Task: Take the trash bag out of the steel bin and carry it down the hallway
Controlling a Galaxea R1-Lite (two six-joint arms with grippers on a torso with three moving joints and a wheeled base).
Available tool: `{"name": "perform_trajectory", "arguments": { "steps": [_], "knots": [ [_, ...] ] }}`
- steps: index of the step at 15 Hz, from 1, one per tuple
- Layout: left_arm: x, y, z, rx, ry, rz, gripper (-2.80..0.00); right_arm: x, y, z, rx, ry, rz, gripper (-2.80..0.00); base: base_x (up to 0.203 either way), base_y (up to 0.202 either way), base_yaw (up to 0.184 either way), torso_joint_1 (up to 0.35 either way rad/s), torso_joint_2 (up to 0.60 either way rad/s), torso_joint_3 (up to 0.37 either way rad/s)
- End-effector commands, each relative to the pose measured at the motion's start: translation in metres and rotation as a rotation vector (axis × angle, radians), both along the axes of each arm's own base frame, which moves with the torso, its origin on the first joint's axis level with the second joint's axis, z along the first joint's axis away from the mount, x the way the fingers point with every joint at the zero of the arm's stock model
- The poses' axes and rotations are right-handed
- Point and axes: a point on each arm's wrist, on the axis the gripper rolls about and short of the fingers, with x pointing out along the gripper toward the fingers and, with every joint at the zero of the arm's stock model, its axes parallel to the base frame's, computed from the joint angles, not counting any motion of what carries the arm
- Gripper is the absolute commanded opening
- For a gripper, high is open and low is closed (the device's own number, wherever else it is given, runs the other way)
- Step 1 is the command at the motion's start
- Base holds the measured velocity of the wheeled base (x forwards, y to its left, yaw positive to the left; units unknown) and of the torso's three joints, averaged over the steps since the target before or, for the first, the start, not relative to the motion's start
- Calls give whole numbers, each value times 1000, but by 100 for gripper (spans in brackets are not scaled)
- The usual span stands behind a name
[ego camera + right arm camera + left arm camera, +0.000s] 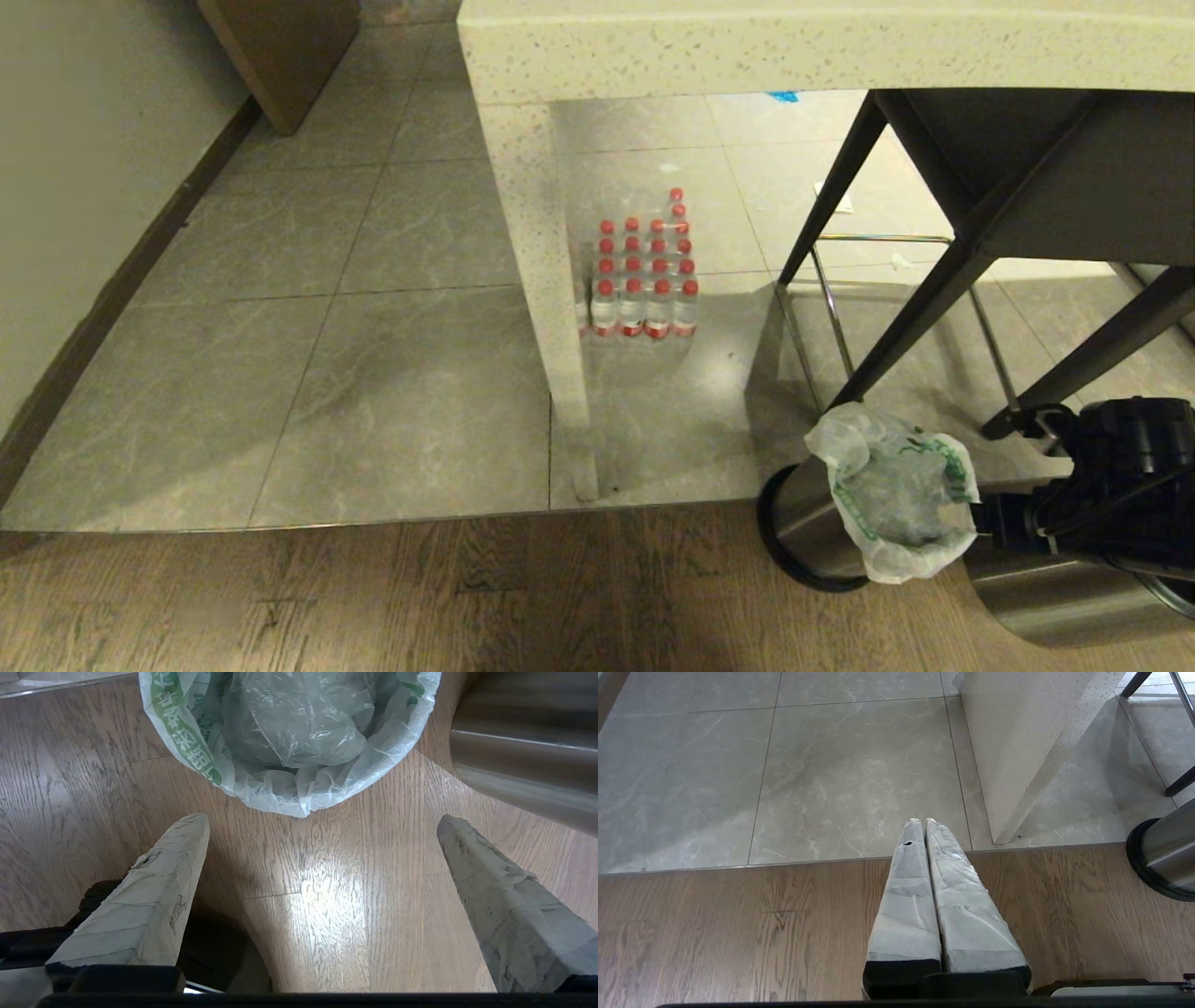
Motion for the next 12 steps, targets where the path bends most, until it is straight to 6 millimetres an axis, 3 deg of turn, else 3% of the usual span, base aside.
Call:
{"name": "perform_trajectory", "arguments": {
  "steps": [1, 12],
  "knots": [
    [0, 0, 0, -1, 1, 0, -280, -276, 41, 14, 13, -752, 77, 0, 0, 0, 0, 0, 0, 0],
    [0, 0, 0, 0, 0, 1, -280, -277, 41, 14, 13, -753, 77, 0, 0, 0, 0, 0, 0, 0]
  ]
}}
